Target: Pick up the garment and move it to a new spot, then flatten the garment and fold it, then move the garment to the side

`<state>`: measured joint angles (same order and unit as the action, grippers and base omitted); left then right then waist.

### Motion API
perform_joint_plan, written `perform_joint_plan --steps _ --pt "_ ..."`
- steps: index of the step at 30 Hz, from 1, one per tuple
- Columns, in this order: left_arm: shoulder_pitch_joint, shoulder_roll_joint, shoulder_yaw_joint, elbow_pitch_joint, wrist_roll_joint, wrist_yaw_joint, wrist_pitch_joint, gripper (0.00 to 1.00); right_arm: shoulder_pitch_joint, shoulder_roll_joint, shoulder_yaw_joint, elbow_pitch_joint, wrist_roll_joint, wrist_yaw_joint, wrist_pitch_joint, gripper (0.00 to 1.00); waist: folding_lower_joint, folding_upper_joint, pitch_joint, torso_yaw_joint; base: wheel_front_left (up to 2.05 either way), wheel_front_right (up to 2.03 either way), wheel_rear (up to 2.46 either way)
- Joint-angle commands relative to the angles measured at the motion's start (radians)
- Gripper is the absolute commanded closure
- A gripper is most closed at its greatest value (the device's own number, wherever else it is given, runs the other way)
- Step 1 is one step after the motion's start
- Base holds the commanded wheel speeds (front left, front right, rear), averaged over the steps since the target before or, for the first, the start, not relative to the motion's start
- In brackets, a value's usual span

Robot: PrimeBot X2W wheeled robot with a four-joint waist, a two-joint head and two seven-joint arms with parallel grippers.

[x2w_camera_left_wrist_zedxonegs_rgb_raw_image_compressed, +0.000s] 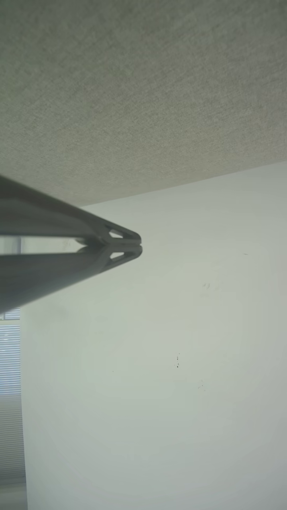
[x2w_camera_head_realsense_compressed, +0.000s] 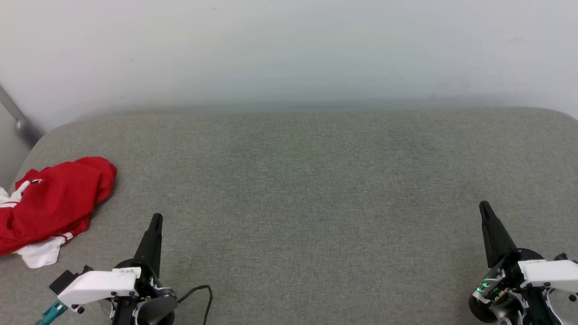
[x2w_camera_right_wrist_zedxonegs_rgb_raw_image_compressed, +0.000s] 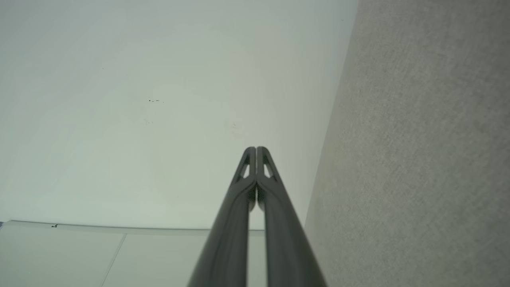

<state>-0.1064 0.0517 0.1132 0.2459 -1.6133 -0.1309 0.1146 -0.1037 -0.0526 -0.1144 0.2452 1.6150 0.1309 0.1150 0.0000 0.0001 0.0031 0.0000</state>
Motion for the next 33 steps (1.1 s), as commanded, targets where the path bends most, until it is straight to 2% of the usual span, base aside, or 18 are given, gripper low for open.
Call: perform_joint_plan --steps 1,2,12,18,33 --pt "-0.008 -0.002 0.004 0.000 0.003 -0.002 0.003 1.00 -0.012 0.004 -0.001 0.001 -0.006 0.000 0.002 1.00 0.0000 -0.0001 0.000 0.000 0.00 0.00 0.00" --pt "-0.008 -0.002 0.004 0.000 0.003 -0.002 0.003 0.00 -0.012 0.004 -0.001 0.001 -0.006 0.000 0.002 0.00 0.0000 -0.0001 0.000 0.000 0.00 0.00 0.00" --pt "0.031 -0.003 -0.005 0.005 0.046 0.006 -0.035 0.00 0.036 0.001 -0.006 0.020 -0.043 0.000 -0.033 0.00 0.0000 -0.0001 0.001 -0.001 0.00 0.00 0.00" --pt "0.034 -0.003 -0.006 -0.040 0.165 0.041 -0.064 0.00 0.044 0.001 -0.018 -0.018 -0.170 0.000 -0.063 0.00 0.0000 -0.0001 0.003 -0.001 0.00 0.00 0.00" --pt "0.048 -0.002 -0.088 -0.115 0.531 0.149 -0.129 0.00 0.077 0.001 0.010 -0.137 -0.554 0.000 -0.128 0.00 0.0000 -0.0001 0.008 0.000 0.00 0.00 0.00"
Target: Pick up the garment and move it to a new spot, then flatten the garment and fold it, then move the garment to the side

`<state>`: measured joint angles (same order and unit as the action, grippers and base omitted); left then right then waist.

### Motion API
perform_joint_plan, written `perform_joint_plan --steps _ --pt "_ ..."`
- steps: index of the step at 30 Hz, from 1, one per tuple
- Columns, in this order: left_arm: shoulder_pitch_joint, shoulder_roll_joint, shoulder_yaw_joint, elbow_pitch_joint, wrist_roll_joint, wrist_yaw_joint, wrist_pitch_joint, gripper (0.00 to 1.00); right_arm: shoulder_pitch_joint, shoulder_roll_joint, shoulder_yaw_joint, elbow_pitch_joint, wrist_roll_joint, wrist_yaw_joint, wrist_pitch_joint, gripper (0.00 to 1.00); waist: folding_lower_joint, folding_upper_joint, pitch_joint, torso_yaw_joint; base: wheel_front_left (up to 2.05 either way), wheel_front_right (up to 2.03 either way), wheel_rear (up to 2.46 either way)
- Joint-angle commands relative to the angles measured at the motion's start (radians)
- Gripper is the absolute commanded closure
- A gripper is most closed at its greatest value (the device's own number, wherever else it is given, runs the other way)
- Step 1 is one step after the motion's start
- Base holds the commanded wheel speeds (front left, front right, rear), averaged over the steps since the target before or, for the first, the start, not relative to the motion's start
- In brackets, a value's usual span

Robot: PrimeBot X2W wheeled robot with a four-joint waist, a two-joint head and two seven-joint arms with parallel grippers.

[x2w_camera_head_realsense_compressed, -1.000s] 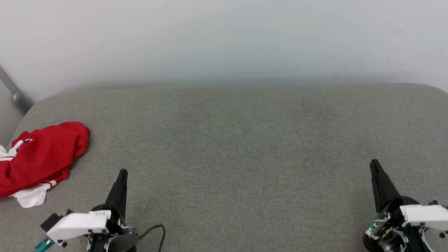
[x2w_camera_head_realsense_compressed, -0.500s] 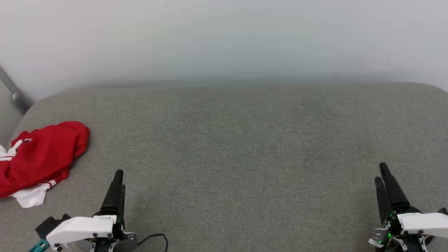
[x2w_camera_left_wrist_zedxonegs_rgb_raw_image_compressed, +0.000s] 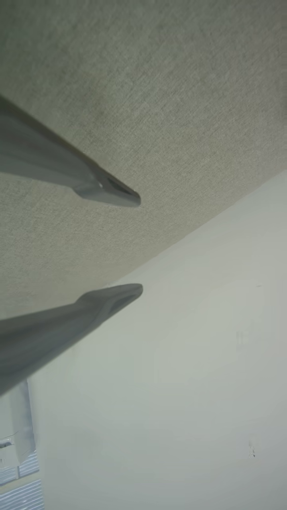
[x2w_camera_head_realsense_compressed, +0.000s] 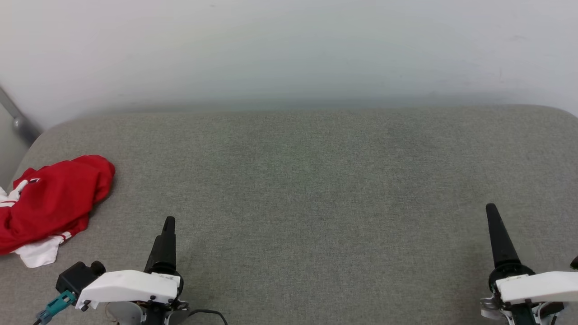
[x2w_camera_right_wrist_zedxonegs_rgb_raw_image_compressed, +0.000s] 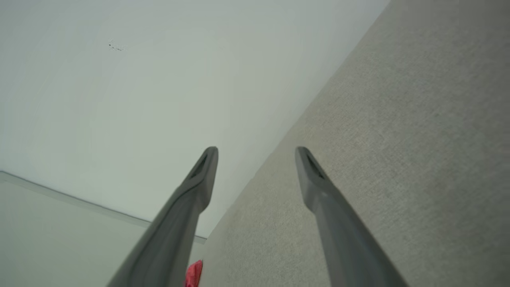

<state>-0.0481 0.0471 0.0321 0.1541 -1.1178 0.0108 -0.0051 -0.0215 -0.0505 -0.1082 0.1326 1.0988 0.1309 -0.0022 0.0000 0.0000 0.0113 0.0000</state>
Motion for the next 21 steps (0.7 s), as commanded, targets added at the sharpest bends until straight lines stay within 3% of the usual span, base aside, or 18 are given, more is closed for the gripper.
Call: perform_joint_plan --steps 1,10,21 --pt "-0.009 0.002 -0.011 -0.026 0.055 0.013 -0.013 0.00 -0.002 -0.001 0.008 -0.030 -0.064 0.000 -0.014 0.00 0.0000 0.0000 0.000 0.000 0.00 0.00 0.00" --pt "0.003 0.009 -0.049 -0.046 0.219 0.061 -0.047 0.00 0.024 -0.001 0.033 -0.058 -0.261 0.000 -0.048 0.00 0.0000 0.0000 0.000 0.002 0.00 0.00 0.00" --pt "0.014 0.028 -0.090 -0.061 0.367 0.115 -0.081 0.00 0.046 -0.001 0.045 -0.075 -0.405 0.000 -0.083 0.00 0.0000 0.0000 0.001 0.004 0.00 0.00 0.00"
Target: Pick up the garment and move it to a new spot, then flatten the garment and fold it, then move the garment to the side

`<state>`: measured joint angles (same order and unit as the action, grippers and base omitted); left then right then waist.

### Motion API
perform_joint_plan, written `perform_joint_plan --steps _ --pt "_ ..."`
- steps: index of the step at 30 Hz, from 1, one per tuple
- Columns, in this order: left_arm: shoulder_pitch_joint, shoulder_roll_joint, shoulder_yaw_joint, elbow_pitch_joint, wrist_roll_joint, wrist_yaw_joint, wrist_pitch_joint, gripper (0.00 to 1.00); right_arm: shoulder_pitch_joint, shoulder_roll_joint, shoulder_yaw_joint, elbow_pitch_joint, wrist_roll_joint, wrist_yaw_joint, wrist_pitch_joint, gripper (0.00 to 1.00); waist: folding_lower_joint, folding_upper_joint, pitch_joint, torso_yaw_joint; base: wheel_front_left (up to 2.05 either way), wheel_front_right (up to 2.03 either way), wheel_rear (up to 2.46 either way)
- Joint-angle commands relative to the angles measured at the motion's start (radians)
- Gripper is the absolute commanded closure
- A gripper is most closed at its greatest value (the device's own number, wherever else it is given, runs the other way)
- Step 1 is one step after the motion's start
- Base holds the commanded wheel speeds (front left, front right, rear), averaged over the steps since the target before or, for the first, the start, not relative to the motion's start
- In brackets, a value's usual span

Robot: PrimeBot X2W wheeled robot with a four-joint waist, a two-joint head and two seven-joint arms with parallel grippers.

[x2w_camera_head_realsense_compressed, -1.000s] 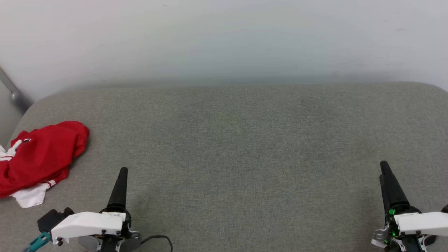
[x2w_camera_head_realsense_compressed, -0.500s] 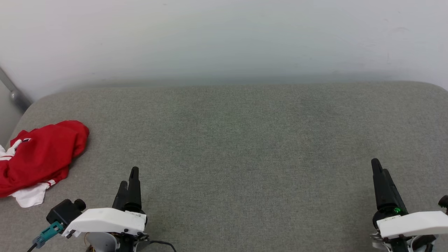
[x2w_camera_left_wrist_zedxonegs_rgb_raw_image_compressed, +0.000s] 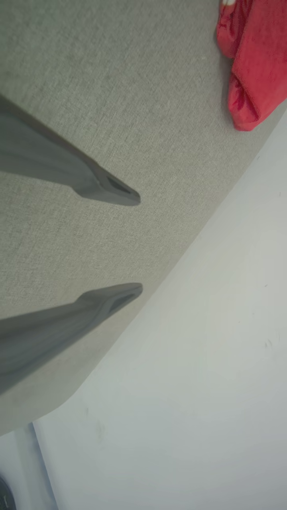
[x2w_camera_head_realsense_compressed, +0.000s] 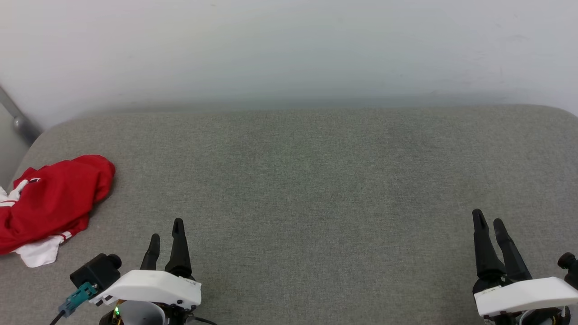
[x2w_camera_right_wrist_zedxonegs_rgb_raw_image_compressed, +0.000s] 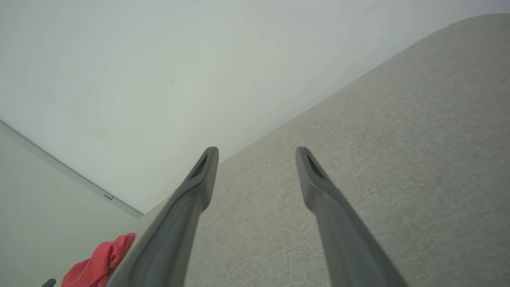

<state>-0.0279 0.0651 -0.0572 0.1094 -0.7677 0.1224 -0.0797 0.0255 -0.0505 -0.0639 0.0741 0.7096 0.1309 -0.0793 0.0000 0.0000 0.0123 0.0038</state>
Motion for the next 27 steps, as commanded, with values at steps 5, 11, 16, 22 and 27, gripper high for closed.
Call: perform_joint_plan --steps 5,11,16,22,27 --pt "0.003 0.016 -0.023 -0.028 0.081 0.026 -0.022 0.00 0.013 -0.001 0.004 -0.031 -0.077 0.000 -0.022 0.00 0.0000 0.0000 -0.001 0.000 0.00 0.00 0.00" --pt "0.011 0.026 -0.049 -0.042 0.152 0.046 -0.040 0.00 0.027 -0.001 0.004 -0.049 -0.146 0.000 -0.040 0.00 0.0000 0.0000 0.000 0.001 0.00 0.00 0.00" --pt "0.018 0.032 -0.064 -0.051 0.207 0.061 -0.054 0.00 0.037 0.000 0.003 -0.064 -0.202 0.000 -0.054 0.00 0.0000 0.0000 -0.001 0.004 0.00 0.00 0.00" --pt "0.029 0.036 -0.081 -0.062 0.273 0.076 -0.070 0.00 0.055 0.000 0.005 -0.078 -0.265 0.000 -0.070 0.00 0.0000 0.0000 -0.003 0.007 0.00 0.00 0.00" --pt "0.038 0.041 -0.094 -0.071 0.324 0.083 -0.084 0.00 0.066 0.000 0.008 -0.091 -0.319 0.000 -0.083 0.00 0.0000 0.0000 -0.005 0.009 0.00 0.00 0.00"
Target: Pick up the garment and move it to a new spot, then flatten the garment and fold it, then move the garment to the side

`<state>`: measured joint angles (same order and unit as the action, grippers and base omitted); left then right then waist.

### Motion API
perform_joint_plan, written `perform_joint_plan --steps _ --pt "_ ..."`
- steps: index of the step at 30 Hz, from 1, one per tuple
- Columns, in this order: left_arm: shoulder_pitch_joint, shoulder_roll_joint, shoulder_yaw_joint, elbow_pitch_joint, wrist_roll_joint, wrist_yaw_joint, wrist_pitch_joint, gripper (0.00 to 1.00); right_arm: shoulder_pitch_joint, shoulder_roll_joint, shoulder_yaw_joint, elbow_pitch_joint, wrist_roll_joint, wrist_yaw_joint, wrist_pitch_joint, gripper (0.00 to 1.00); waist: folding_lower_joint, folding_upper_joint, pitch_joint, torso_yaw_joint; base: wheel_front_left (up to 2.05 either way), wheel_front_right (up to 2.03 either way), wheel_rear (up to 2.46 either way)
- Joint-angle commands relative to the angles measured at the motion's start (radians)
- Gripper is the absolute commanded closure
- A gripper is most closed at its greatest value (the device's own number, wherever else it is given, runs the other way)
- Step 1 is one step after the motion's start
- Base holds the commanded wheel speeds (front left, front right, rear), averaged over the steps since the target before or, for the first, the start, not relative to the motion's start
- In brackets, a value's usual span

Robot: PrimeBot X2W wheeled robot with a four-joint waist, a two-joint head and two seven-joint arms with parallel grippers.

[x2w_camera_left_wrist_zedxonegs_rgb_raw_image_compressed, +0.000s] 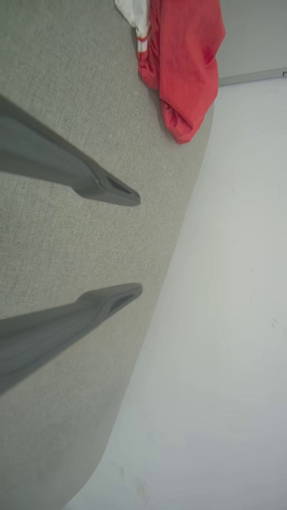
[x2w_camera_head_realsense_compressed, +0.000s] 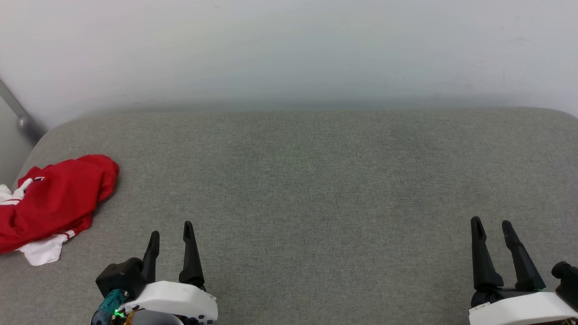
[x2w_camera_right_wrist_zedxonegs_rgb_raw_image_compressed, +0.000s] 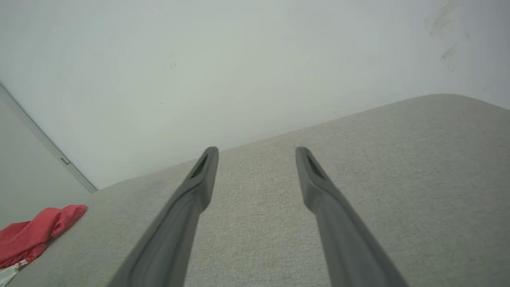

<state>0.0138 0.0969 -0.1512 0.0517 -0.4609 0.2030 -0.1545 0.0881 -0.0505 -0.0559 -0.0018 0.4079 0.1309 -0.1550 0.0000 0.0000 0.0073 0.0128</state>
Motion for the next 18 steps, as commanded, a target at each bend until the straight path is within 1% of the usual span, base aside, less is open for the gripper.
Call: perform_joint_plan --steps 1,11,18 --pt "-0.002 0.009 -0.004 -0.015 0.028 0.005 -0.011 0.00 0.006 0.000 0.001 -0.018 -0.026 0.000 -0.010 0.00 0.0000 0.0000 0.000 0.001 0.00 0.00 0.00" --pt "0.017 0.010 -0.024 -0.027 0.123 0.018 -0.035 0.00 0.026 0.000 0.007 -0.041 -0.102 0.000 -0.034 0.00 0.0000 0.0000 -0.001 0.006 0.00 0.00 0.00" --pt "0.035 0.007 -0.032 -0.034 0.178 0.011 -0.051 0.00 0.041 0.000 0.012 -0.057 -0.153 0.000 -0.050 0.00 0.0000 0.0000 -0.002 0.009 0.00 0.00 0.00"
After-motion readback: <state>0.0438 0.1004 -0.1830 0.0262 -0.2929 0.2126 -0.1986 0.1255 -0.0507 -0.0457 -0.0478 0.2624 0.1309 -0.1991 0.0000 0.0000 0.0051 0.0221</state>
